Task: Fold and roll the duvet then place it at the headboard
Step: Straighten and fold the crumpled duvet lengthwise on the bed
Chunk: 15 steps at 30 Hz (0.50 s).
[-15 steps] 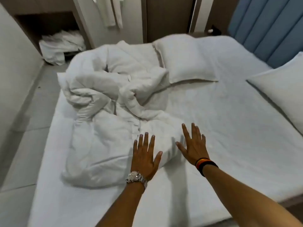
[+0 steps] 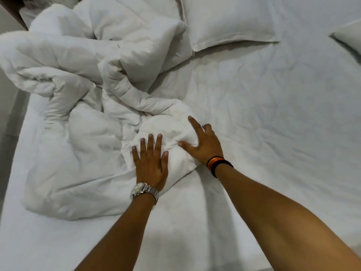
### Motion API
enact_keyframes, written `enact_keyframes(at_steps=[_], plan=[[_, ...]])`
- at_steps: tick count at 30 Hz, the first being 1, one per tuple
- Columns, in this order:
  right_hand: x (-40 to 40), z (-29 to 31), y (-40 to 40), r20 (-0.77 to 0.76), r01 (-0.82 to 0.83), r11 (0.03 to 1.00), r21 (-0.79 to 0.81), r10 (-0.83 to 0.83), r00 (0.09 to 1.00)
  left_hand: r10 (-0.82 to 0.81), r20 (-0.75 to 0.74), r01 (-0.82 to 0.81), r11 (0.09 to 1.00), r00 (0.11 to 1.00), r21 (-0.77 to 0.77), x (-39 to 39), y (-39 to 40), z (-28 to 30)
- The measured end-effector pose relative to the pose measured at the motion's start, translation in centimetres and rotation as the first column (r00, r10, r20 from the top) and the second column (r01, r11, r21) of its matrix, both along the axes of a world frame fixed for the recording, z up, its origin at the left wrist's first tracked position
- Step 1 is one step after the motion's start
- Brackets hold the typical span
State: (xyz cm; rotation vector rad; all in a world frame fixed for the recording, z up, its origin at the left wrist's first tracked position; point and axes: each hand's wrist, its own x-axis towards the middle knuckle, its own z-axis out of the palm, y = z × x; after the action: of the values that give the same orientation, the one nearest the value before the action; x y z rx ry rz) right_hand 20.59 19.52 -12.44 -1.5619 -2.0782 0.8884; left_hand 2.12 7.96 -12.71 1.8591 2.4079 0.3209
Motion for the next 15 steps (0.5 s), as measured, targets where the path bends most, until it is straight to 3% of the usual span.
enact_keyframes(at_steps=[10, 15], plan=[[5.5, 8.7, -10.9, -0.043, 0.015, 0.995, -0.098, -0.019, 0.999, -0.044, 0.275, 0.081, 0.989, 0.96, -0.124, 3.4, -6.7, 7.4], [9.8, 12.2, -21.3, -0.208, 0.127, 0.968, -0.217, -0.173, 0.963, -0.182, 0.301, 0.238, 0.958, 0.936, -0.162, 7.5, -13.0, 10.2]])
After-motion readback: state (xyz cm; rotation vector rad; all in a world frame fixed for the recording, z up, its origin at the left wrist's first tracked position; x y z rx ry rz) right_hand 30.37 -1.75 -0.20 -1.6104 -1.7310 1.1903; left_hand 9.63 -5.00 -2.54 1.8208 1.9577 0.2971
